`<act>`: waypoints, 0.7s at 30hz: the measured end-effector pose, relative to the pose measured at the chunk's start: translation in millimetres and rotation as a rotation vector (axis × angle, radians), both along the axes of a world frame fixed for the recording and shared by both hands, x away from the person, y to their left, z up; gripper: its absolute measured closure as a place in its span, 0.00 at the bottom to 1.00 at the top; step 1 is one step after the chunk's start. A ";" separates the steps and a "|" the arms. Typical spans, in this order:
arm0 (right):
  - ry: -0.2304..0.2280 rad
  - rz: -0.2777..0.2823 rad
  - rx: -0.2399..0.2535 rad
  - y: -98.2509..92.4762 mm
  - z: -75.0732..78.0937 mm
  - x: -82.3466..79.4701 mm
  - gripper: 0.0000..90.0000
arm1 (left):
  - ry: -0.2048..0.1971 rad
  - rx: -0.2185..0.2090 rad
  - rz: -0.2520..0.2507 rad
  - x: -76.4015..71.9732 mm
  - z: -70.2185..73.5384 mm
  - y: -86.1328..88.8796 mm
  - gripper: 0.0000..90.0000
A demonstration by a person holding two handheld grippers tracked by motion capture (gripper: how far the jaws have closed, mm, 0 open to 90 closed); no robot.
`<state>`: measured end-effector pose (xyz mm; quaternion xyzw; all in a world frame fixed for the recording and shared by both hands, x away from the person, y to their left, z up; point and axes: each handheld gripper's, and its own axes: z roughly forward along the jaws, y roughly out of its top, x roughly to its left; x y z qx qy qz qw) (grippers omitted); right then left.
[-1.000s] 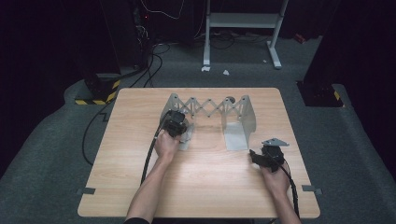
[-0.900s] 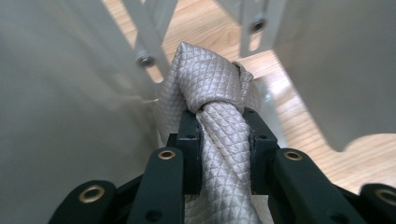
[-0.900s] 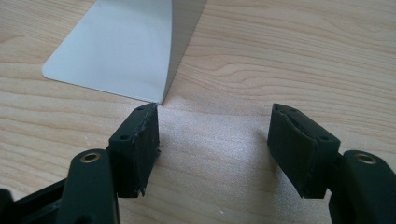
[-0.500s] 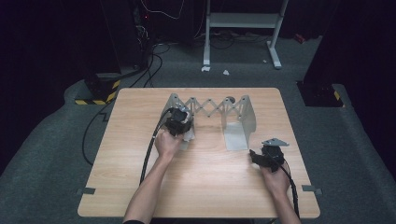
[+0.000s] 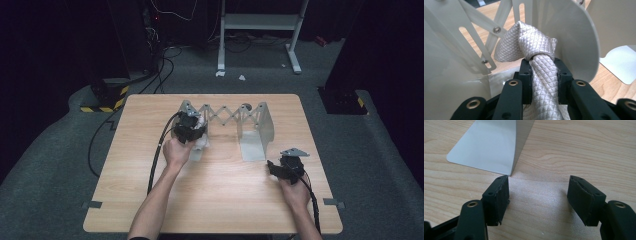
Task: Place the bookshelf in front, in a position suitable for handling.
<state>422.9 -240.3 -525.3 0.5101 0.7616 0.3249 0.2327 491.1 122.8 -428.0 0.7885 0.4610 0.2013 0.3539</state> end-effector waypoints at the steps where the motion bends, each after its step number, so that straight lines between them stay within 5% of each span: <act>1: 0.000 0.000 0.000 0.0 0.0 0.0 0.38 | -0.004 -0.004 -0.002 -0.4 1.8 0.1 0.81; 21: 0.000 0.000 0.000 0.0 0.0 0.1 0.38 | -0.045 -0.007 -0.048 11.0 32.6 -1.6 0.80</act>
